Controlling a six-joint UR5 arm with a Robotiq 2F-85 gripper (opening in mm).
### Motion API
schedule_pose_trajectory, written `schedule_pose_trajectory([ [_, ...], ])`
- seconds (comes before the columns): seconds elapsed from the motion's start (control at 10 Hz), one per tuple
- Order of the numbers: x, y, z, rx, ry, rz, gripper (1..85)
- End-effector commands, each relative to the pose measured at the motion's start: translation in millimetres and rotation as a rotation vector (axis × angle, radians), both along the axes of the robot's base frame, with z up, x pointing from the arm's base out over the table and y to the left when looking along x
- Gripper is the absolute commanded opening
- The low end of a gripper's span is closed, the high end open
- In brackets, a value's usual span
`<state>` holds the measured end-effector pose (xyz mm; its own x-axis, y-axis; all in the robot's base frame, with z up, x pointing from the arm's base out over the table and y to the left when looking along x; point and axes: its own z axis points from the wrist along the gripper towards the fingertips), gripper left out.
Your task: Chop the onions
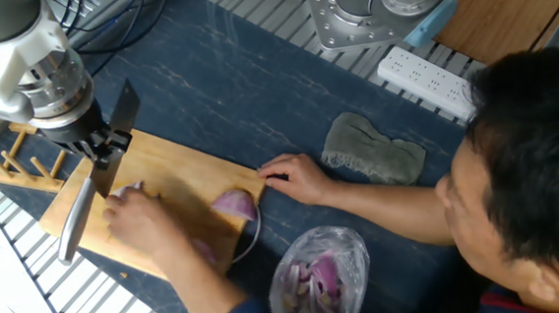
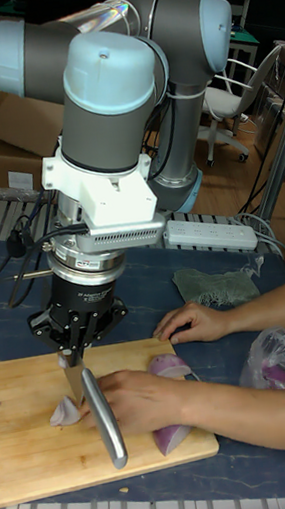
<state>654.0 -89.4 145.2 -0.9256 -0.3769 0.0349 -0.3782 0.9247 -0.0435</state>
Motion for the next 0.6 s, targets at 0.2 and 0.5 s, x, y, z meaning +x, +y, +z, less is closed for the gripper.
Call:
schedule_pose_trajectory([
  [0.2, 0.4, 0.6, 2.1, 0.015, 0.000, 0.002, 1.0],
  [0.5, 0.4, -12.1, 4.4, -0.029, -0.005, -0.006, 1.0],
])
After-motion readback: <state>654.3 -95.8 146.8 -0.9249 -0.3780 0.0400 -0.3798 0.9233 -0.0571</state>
